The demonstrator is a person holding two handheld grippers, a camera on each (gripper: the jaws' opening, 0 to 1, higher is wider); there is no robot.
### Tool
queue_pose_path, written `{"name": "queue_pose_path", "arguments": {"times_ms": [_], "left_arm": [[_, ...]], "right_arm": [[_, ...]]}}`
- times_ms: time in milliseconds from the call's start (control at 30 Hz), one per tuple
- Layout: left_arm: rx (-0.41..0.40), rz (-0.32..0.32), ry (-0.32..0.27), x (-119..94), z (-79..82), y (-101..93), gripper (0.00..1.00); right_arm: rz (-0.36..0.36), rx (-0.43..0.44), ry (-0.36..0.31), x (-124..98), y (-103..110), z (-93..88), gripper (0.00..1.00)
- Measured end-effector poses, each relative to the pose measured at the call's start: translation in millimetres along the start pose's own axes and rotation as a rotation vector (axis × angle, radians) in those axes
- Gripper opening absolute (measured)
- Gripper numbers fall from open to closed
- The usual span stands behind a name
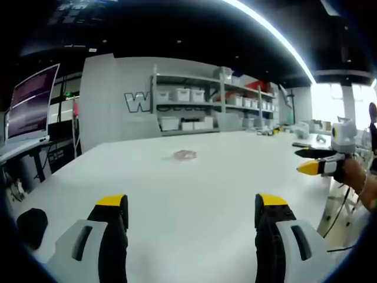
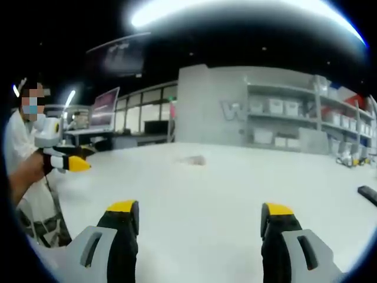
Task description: Open the resealable bag by pulling the two sides of the seal apart until the entire bag opening is separated and visibly accessible.
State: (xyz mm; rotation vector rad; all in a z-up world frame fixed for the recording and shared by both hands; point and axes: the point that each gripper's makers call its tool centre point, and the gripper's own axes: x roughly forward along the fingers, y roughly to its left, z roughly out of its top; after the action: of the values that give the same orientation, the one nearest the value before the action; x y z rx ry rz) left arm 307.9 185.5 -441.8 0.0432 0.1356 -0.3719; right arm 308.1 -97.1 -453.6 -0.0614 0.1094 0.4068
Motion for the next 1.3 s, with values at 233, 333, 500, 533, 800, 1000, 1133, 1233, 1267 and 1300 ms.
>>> {"name": "queue_pose_path", "arguments": {"times_ms": [233,333,500,533,800,1000,1133,1233,1267,1300], "left_arm": [[0.002,0.000,-0.001,0,1.1,0.1,0.87],[0.003,0.001,-0.002,-1,1.7,0.9,0.87],[0.003,0.003,-0.004,-1,2.8,2.4,0.87],[0.003,0.002,-0.004,-1,3.2,2.4,0.87],[0.008,0.001,-0.003,-1,4.7,3.4,0.86],[0.013,0.002,-0.005,-1,6.9,4.7,0.86],[0.014,0.001,-0.007,0,7.9,4.4,0.86],[0.013,0.001,-0.008,0,8.1,4.7,0.86],[0.013,0.000,-0.008,0,8.1,4.8,0.86],[0.014,0.000,-0.007,1,7.8,4.8,0.86]], "right_arm": [[0.000,-0.002,-0.002,0,0,1.2,0.86],[0.002,-0.007,0.000,0,1,2.0,0.86],[0.006,-0.019,-0.004,1,2,6.8,0.86],[0.007,-0.021,-0.004,2,2,7.5,0.86],[0.018,-0.029,0.000,6,5,9.2,0.86],[0.033,-0.035,0.008,10,11,8.6,0.85],[0.037,-0.042,0.010,11,12,10.7,0.85],[0.037,-0.047,0.004,12,11,13.4,0.85],[0.038,-0.048,0.003,12,11,13.8,0.85],[0.039,-0.050,0.003,13,11,13.7,0.85]]}}
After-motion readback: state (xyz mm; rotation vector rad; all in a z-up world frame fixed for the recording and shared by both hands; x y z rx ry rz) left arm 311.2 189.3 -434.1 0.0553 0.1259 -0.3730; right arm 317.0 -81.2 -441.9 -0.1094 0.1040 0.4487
